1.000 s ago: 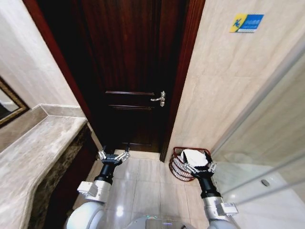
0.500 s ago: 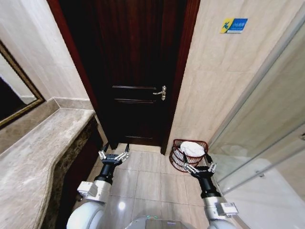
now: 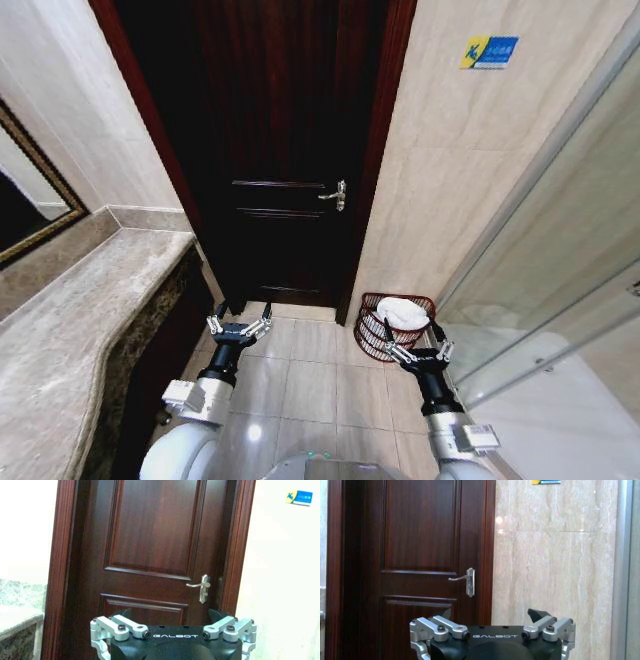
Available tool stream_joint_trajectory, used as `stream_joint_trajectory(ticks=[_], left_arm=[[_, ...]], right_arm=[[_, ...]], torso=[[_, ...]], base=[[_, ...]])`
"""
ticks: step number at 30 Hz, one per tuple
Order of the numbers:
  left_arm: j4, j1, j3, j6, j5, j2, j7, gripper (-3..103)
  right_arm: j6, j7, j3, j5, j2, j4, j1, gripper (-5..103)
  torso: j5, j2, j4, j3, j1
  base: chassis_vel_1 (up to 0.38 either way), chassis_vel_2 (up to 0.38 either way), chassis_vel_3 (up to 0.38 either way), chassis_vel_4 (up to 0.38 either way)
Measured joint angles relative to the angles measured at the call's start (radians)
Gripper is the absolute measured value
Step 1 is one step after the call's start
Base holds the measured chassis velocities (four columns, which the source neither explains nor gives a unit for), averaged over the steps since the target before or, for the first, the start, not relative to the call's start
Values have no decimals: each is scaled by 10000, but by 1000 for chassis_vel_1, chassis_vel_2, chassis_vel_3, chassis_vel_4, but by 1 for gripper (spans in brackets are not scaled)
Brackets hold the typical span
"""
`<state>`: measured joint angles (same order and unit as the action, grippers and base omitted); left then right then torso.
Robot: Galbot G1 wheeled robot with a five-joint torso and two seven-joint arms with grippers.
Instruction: Discard the used towel into the hamper.
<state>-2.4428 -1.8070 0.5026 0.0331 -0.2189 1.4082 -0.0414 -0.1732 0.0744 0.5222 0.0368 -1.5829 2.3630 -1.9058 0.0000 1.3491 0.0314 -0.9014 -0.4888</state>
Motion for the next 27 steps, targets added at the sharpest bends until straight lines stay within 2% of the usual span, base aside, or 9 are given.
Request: stream_joint_trajectory(ticks=[15, 24, 27], left_arm=[[0, 0, 0, 0, 0, 0, 0, 100], [0, 1, 0, 0, 0, -1, 0, 100], [0, 0, -1, 0, 0, 0, 0, 100]], right_arm=[[0, 0, 0, 0, 0, 0, 1, 100], [0, 0, 0, 0, 0, 0, 0, 100], [0, 0, 2, 0, 0, 0, 0, 100]], torso=[[0, -1, 0, -2, -5], [-6, 1, -1, 0, -1], [6, 2, -1, 0, 3]], base=[[17, -16, -14, 18], [165, -156, -154, 168], [232, -202, -215, 214]])
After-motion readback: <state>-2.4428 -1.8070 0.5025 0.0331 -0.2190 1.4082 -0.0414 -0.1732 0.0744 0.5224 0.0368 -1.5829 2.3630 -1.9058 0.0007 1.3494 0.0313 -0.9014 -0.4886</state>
